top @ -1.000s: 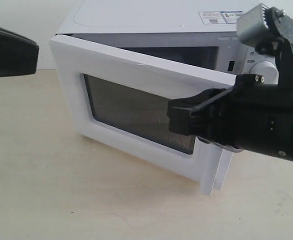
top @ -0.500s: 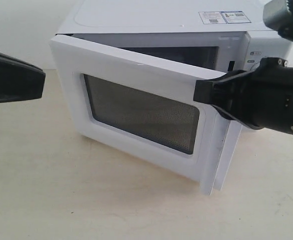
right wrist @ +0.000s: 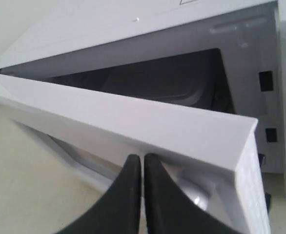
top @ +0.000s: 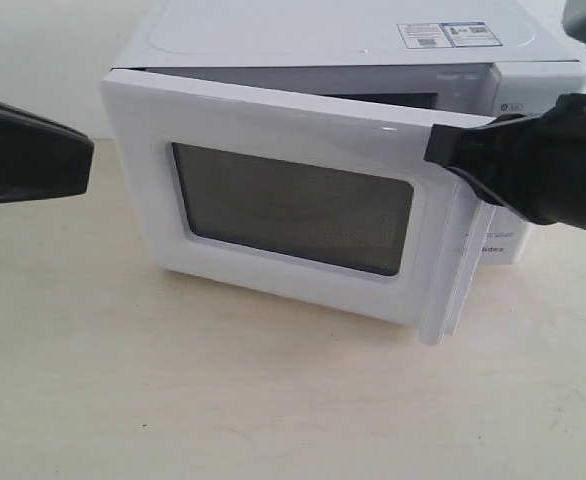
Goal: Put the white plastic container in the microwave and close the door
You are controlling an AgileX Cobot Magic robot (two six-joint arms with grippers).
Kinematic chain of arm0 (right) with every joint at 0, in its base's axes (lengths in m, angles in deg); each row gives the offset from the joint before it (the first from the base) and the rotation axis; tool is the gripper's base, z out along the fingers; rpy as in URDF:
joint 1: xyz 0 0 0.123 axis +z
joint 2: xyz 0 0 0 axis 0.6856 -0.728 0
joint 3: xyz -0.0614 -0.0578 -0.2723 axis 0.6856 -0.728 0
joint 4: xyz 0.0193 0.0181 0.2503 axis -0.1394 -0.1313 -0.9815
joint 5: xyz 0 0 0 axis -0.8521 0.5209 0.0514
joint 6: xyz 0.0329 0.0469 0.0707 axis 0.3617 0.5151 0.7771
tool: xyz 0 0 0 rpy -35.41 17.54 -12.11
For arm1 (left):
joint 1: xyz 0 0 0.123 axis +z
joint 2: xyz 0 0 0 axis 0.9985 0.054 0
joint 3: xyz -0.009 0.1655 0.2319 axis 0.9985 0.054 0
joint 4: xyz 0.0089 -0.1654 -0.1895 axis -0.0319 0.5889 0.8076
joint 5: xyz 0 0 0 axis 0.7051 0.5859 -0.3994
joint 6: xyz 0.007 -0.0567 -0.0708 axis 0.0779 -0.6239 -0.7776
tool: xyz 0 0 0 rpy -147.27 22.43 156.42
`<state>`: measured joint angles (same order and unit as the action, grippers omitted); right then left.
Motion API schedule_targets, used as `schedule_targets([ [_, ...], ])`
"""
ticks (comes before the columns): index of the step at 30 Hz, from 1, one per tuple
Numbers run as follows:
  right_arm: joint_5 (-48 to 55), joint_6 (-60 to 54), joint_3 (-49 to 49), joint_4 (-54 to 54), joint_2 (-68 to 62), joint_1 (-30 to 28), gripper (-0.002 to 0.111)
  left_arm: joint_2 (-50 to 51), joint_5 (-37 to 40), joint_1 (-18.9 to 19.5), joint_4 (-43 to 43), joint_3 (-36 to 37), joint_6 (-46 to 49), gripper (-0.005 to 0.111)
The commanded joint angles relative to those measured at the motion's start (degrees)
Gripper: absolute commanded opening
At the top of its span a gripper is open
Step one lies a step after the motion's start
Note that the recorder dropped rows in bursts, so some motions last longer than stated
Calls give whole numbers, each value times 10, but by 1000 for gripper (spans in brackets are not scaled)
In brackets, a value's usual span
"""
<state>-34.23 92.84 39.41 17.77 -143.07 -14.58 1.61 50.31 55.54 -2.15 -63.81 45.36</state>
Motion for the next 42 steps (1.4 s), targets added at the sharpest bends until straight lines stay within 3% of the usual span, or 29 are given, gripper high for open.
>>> schedule_targets([
  [1,-27,-12,-1,1,0,-28,0,-5,-4,-5,8,2,5,4],
  [9,-100,-22,-1,-5,-62,-31,0,-5,-2,-5,32,2,5,4],
  [15,-141,-96,-1,-93,-102,-31,0,-5,0,-5,32,2,5,4],
  [23,-192,-99,-1,-95,-119,-31,0,-5,-2,-5,32,2,5,4],
  [42,-193,-109,46,-121,-142,-30,0,-5,-3,-5,32,2,9,4],
])
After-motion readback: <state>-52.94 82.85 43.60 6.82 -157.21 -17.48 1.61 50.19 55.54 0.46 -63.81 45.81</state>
